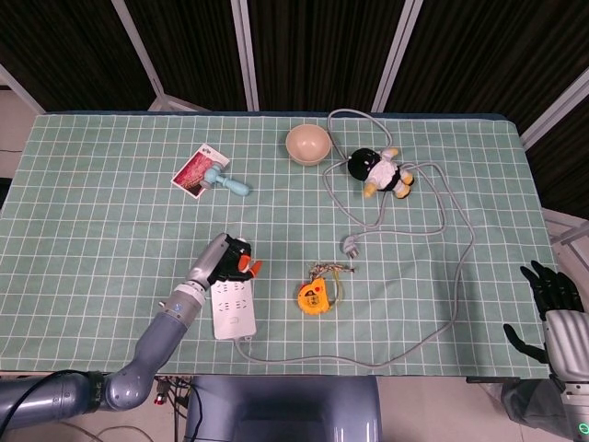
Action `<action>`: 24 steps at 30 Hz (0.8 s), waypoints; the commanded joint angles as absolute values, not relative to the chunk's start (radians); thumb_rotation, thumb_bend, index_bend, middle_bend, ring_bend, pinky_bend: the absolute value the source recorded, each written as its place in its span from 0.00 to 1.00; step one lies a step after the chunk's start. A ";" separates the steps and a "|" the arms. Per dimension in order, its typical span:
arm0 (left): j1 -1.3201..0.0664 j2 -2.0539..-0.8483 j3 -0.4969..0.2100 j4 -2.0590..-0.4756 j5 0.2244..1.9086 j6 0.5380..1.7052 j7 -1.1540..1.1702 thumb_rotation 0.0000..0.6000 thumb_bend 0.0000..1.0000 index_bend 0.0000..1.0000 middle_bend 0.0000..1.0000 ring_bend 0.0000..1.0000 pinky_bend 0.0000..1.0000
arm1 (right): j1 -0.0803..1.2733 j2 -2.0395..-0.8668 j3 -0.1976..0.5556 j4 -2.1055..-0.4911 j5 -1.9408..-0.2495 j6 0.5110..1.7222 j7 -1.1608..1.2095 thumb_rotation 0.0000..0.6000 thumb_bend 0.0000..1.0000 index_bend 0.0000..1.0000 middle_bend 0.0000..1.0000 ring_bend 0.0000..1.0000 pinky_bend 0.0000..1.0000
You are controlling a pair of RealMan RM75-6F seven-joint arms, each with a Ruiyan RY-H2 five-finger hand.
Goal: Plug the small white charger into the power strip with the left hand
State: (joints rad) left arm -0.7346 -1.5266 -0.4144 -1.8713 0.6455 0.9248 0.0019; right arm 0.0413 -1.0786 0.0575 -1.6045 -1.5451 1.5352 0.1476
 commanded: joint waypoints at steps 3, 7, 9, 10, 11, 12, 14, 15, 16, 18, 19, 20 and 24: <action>-0.757 -1.494 -0.403 -1.835 0.637 0.844 -0.022 1.00 0.36 0.90 1.00 1.00 1.00 | 0.042 -1.078 0.058 -1.607 -1.543 1.534 0.149 1.00 0.35 0.07 0.00 0.00 0.00; -0.755 -1.482 -0.400 -1.793 0.664 0.775 -0.077 1.00 0.36 0.91 1.00 1.00 1.00 | 0.041 -1.078 0.058 -1.607 -1.542 1.533 0.148 1.00 0.35 0.07 0.00 0.00 0.00; -0.753 -1.483 -0.402 -1.774 0.678 0.749 -0.104 1.00 0.36 0.92 1.00 1.00 1.00 | 0.041 -1.079 0.058 -1.606 -1.543 1.534 0.148 1.00 0.35 0.07 0.00 0.00 0.00; -0.753 -1.484 -0.402 -1.764 0.687 0.731 -0.118 1.00 0.36 0.92 1.00 1.00 1.00 | 0.041 -1.079 0.058 -1.607 -1.543 1.534 0.147 1.00 0.35 0.07 0.00 0.00 0.00; -0.754 -1.483 -0.403 -1.754 0.699 0.706 -0.133 1.00 0.35 0.92 1.00 1.00 1.00 | 0.041 -1.079 0.058 -1.607 -1.542 1.534 0.147 1.00 0.35 0.07 0.00 0.00 0.00; -0.754 -1.479 -0.405 -1.740 0.723 0.662 -0.159 1.00 0.35 0.93 1.00 1.00 1.00 | 0.041 -1.079 0.058 -1.607 -1.541 1.533 0.146 1.00 0.35 0.07 0.00 0.00 0.00; -0.747 -1.467 -0.418 -1.720 0.772 0.577 -0.218 1.00 0.34 0.93 1.00 1.00 1.00 | 0.041 -1.079 0.058 -1.607 -1.540 1.532 0.146 1.00 0.35 0.07 0.00 0.00 0.00; -0.738 -1.467 -0.428 -1.706 0.804 0.550 -0.251 1.00 0.33 0.93 1.00 1.00 1.00 | 0.041 -1.079 0.059 -1.608 -1.540 1.532 0.147 1.00 0.35 0.07 0.00 0.00 0.00; -0.731 -1.470 -0.434 -1.697 0.824 0.537 -0.271 1.00 0.33 0.93 1.00 1.00 1.00 | 0.041 -1.079 0.059 -1.608 -1.540 1.533 0.147 1.00 0.35 0.07 0.00 0.00 0.00; -0.715 -1.477 -0.438 -1.672 0.880 0.521 -0.310 1.00 0.33 0.93 1.00 1.00 1.00 | 0.041 -1.078 0.059 -1.608 -1.540 1.532 0.147 1.00 0.35 0.07 0.00 0.00 0.00; -0.711 -1.480 -0.438 -1.665 0.897 0.521 -0.319 1.00 0.33 0.93 1.00 1.00 1.00 | 0.041 -1.078 0.059 -1.608 -1.540 1.532 0.148 1.00 0.35 0.07 0.00 0.00 0.00; -0.705 -1.482 -0.436 -1.657 0.919 0.520 -0.330 1.00 0.33 0.93 1.00 1.00 1.00 | 0.041 -1.078 0.059 -1.608 -1.540 1.533 0.148 1.00 0.35 0.07 0.00 0.00 0.00; -0.690 -1.485 -0.435 -1.640 0.979 0.531 -0.369 1.00 0.33 0.93 1.00 1.00 1.00 | 0.041 -1.078 0.059 -1.608 -1.540 1.533 0.148 1.00 0.35 0.07 0.00 0.00 0.00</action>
State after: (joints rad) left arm -0.7021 -1.4822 -0.4324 -1.6544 0.9578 0.5335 -0.3488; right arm 0.0413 -1.0783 0.0592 -1.6085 -1.5403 1.5327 0.1478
